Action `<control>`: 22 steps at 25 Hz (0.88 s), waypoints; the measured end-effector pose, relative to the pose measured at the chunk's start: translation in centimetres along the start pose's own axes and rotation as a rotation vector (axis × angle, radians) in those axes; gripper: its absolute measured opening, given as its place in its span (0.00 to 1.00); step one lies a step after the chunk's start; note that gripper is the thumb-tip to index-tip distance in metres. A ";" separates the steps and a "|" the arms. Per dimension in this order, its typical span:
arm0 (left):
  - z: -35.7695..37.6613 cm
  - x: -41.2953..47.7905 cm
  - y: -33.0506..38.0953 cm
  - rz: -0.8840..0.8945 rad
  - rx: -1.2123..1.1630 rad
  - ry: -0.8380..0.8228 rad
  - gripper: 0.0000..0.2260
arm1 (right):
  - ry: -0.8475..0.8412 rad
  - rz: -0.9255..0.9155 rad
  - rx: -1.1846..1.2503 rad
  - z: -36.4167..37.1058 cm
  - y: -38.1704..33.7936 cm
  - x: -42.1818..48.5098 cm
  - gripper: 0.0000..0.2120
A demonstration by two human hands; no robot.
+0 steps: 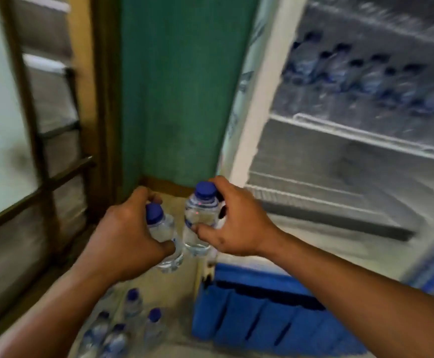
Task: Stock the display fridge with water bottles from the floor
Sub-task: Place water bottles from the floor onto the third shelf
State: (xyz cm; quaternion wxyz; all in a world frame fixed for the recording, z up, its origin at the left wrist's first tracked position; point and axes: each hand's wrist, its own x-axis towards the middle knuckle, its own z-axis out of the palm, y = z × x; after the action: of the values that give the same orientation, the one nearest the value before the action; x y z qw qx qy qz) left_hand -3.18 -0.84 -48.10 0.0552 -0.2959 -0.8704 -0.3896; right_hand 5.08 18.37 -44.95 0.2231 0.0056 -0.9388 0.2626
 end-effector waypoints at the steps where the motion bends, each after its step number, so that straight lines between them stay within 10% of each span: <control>1: 0.9 0.9 2.5 0.039 -0.074 0.025 0.28 | 0.082 0.034 0.025 -3.0 1.2 -0.7 0.22; 9: 8.7 6.6 13.9 0.292 -0.407 -0.041 0.23 | 0.584 0.469 0.288 -15.2 15.5 -2.1 0.17; 22: 12.2 10.2 10.9 0.274 -0.282 -0.032 0.31 | 0.416 0.472 0.402 -7.5 23.8 12.9 0.29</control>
State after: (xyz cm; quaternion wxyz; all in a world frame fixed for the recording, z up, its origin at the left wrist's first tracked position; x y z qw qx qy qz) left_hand -3.80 18.32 -46.16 0.0517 -0.4225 -0.7595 -0.4919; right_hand -6.47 44.01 -45.43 0.3369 -0.2206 -0.7787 0.4812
